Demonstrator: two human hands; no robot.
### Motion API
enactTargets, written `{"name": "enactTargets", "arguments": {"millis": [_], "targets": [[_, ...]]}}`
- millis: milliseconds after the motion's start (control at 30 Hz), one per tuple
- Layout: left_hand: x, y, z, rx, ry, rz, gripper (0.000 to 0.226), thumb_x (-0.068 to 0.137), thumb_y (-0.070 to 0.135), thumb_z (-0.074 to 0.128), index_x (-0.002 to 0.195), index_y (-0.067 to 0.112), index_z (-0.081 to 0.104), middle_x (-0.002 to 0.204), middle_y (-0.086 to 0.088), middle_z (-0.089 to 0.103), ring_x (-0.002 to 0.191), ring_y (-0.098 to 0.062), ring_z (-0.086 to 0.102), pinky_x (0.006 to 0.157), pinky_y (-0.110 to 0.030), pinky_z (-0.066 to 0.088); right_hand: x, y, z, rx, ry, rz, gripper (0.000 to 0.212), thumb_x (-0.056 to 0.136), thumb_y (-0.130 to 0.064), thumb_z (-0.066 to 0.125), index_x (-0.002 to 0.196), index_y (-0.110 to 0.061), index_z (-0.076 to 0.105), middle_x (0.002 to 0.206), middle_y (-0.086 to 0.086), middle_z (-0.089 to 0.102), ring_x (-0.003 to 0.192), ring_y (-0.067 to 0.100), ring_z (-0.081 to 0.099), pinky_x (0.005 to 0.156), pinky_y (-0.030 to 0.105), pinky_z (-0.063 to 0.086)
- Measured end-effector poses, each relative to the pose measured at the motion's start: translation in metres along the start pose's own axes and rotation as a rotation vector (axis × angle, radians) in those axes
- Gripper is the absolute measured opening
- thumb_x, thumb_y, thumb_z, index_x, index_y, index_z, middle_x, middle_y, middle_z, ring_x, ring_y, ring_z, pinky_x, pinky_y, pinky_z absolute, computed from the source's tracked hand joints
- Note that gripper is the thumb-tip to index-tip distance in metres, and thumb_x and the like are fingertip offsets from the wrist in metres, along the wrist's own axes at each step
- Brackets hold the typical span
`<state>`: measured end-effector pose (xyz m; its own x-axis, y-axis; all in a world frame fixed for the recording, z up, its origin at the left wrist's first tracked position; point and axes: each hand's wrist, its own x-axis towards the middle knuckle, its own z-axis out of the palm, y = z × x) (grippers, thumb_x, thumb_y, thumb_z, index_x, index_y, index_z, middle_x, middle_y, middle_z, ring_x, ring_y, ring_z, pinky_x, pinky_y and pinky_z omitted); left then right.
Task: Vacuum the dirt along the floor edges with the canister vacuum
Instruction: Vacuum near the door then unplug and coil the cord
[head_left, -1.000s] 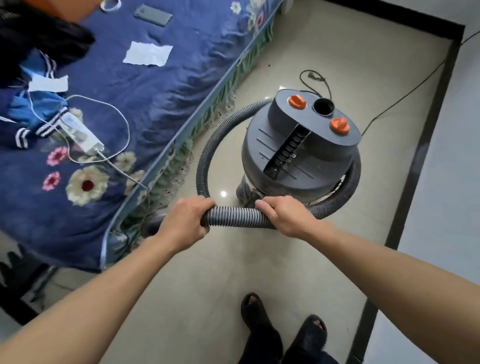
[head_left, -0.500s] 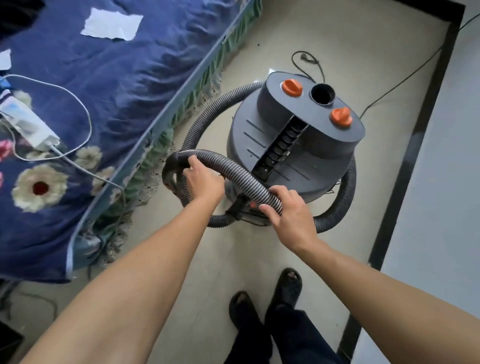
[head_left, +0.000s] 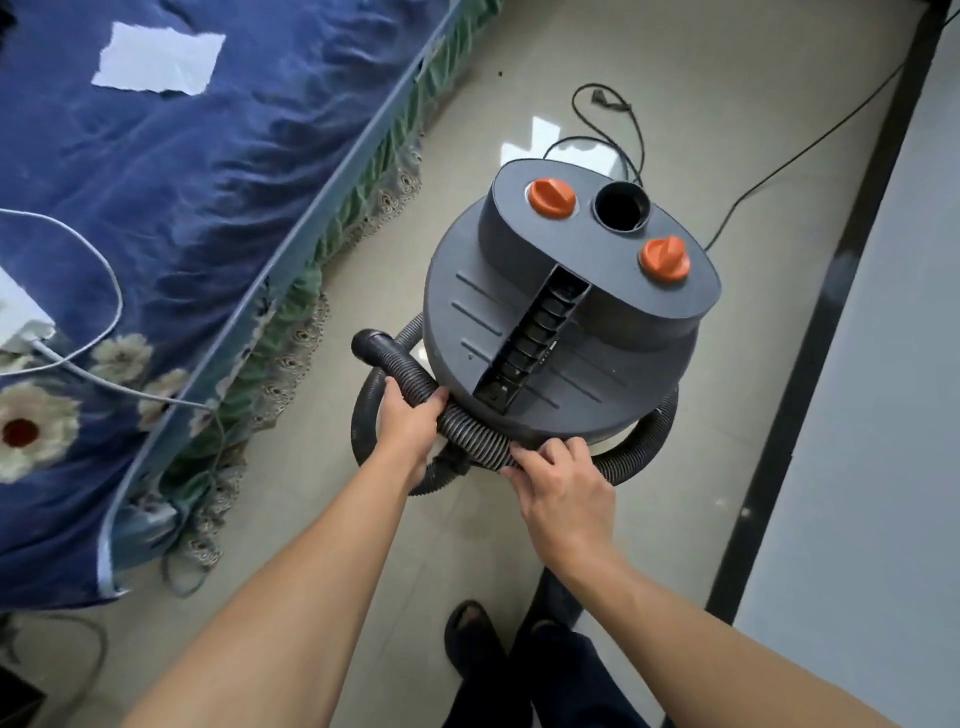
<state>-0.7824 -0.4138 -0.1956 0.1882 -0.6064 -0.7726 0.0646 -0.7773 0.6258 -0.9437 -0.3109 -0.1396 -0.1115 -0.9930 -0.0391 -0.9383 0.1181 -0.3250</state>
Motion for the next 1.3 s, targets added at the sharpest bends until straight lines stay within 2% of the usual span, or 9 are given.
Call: {"name": "enactTargets", "arguments": {"millis": [167,300,400,500,567,633,867,1033,1300], "targets": [[0.007,0.0,0.02,-0.121,0.03,-0.059,0.064,0.085,0.014,0.07,0.139,0.007,0.039,0.12,-0.011,0.064,0.11,-0.028,0.062,0.101,-0.049,0.047,0.004,0.004,0.01,-0.038,-0.022,0.029,0.023,0.071,-0.033,0.084,0.09,-0.023,0.077,0.073,-0.005,0.061,0.074,0.023,0.058,0.05,0.03,0.046],[0.027,-0.007,0.019,0.01,0.069,-0.051,0.108,0.057,0.047,0.077,0.148,0.02,0.026,0.135,-0.01,0.057,0.116,-0.028,0.06,0.101,-0.049,0.047,0.012,0.004,0.005,-0.015,-0.116,0.052,0.023,0.069,-0.035,0.084,0.088,-0.025,0.077,0.075,-0.007,0.063,0.077,0.022,0.06,0.051,0.029,0.048],[0.002,0.012,0.022,0.349,0.095,-0.031,0.085,0.075,0.046,0.061,0.149,0.023,0.026,0.14,-0.005,0.051,0.121,-0.03,0.054,0.103,-0.048,0.045,0.015,0.014,-0.01,0.006,-0.215,0.009,0.027,0.063,-0.032,0.088,0.088,-0.029,0.077,0.074,-0.009,0.064,0.075,0.022,0.061,0.055,0.031,0.049],[-0.053,0.046,0.027,0.66,0.148,0.132,0.039,0.089,0.027,0.051,0.126,0.016,0.053,0.126,-0.012,0.058,0.112,-0.035,0.055,0.098,-0.045,0.045,0.012,0.037,-0.048,0.004,-0.328,0.086,0.03,0.078,-0.031,0.076,0.107,-0.03,0.072,0.09,-0.005,0.067,0.091,0.024,0.063,0.073,0.037,0.049],[-0.086,0.069,0.034,0.756,0.176,0.264,0.041,0.091,0.021,0.05,0.131,0.012,0.051,0.126,-0.014,0.055,0.112,-0.035,0.053,0.096,-0.042,0.044,0.007,0.062,-0.077,-0.015,-0.41,0.192,0.041,0.093,-0.03,0.055,0.133,-0.029,0.056,0.116,-0.001,0.064,0.112,0.025,0.056,0.091,0.038,0.044],[-0.119,0.097,0.049,0.812,0.163,0.416,0.043,0.093,0.02,0.05,0.135,0.013,0.048,0.129,-0.013,0.051,0.114,-0.033,0.052,0.096,-0.04,0.041,0.0,0.09,-0.109,0.013,-0.432,0.338,0.046,0.096,-0.028,0.048,0.142,-0.029,0.047,0.129,0.0,0.06,0.121,0.023,0.053,0.097,0.036,0.043],[-0.19,0.171,0.135,1.059,-0.094,0.725,0.033,0.094,0.024,0.051,0.127,0.017,0.053,0.126,-0.003,0.051,0.119,-0.022,0.048,0.098,-0.038,0.043,0.015,0.164,-0.201,0.144,-0.36,0.661,0.046,0.093,-0.025,0.051,0.139,-0.025,0.05,0.13,0.002,0.06,0.117,0.021,0.056,0.089,0.031,0.046],[-0.202,0.213,0.213,1.253,-0.142,0.706,0.033,0.096,0.026,0.047,0.127,0.016,0.051,0.127,-0.004,0.049,0.117,-0.023,0.047,0.094,-0.038,0.045,0.071,0.223,-0.251,0.222,-0.36,0.72,0.046,0.092,-0.026,0.052,0.138,-0.021,0.051,0.13,0.002,0.06,0.114,0.02,0.057,0.086,0.03,0.047],[-0.197,0.32,0.364,1.178,-0.111,0.539,0.039,0.091,0.023,0.054,0.129,0.011,0.054,0.129,-0.013,0.056,0.118,-0.027,0.054,0.096,-0.034,0.043,0.211,0.348,-0.361,0.245,-0.294,0.754,0.047,0.092,-0.03,0.053,0.138,-0.023,0.052,0.135,0.002,0.058,0.12,0.022,0.055,0.092,0.031,0.046]]}}
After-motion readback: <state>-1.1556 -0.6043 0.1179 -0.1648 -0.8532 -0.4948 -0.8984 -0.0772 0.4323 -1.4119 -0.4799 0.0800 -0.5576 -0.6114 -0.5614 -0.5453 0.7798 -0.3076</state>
